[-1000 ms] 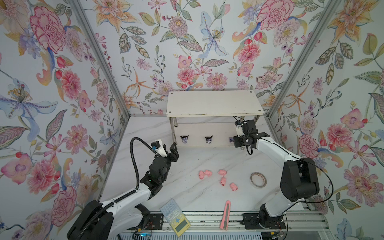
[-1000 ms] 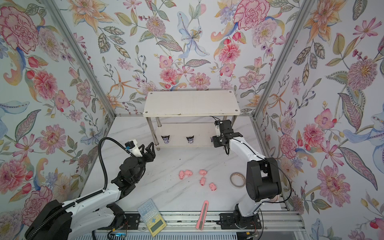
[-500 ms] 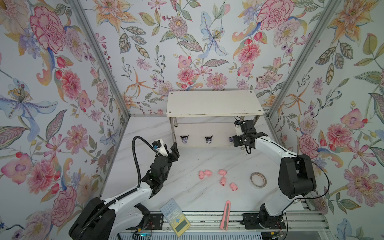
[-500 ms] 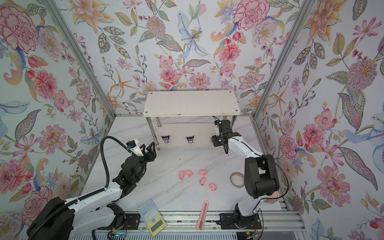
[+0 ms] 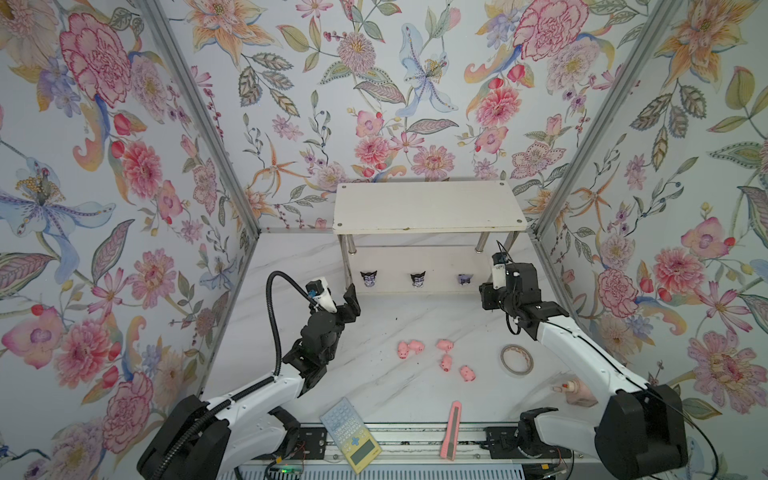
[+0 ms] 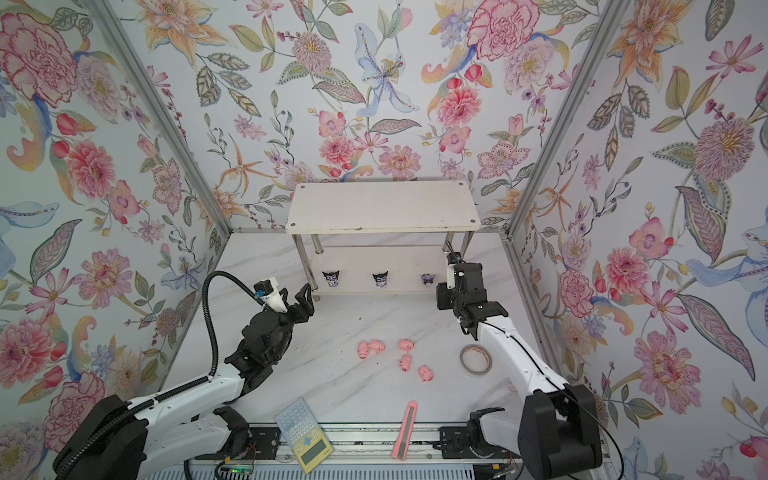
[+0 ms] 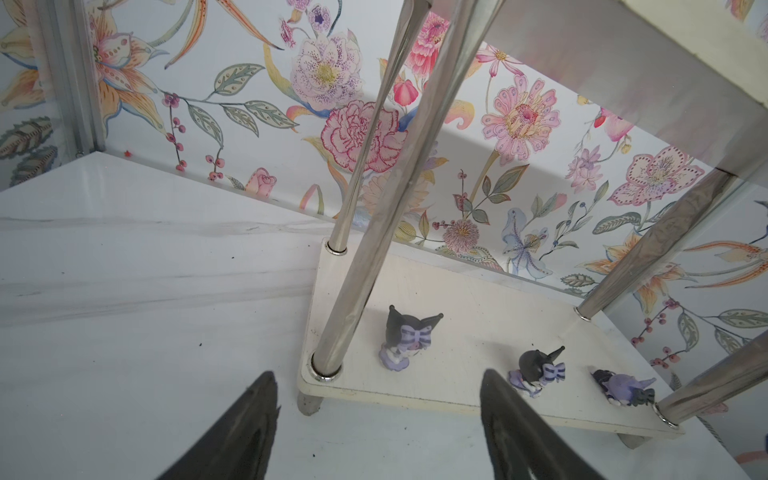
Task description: Place and organize the plastic toys onto the shelf
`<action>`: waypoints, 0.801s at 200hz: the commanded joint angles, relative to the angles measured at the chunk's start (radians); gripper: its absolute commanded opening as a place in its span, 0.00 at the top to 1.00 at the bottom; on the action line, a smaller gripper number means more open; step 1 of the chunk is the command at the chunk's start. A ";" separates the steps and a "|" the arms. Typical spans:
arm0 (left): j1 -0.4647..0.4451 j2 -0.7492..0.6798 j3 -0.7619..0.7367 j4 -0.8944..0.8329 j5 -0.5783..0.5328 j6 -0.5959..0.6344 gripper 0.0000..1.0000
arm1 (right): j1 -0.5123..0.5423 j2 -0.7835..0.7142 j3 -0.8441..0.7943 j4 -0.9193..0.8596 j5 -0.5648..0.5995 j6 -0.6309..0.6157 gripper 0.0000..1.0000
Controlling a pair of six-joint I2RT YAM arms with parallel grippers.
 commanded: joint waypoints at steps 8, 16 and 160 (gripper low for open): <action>0.013 -0.014 0.064 -0.025 -0.036 0.125 0.12 | -0.073 -0.127 -0.099 0.140 -0.062 0.095 0.39; 0.018 -0.001 0.086 -0.043 -0.022 0.148 0.09 | -0.108 -0.147 -0.113 0.163 -0.100 0.116 0.33; 0.135 0.223 0.325 -0.093 0.131 0.212 0.09 | -0.294 0.121 0.092 0.399 -0.469 0.203 0.27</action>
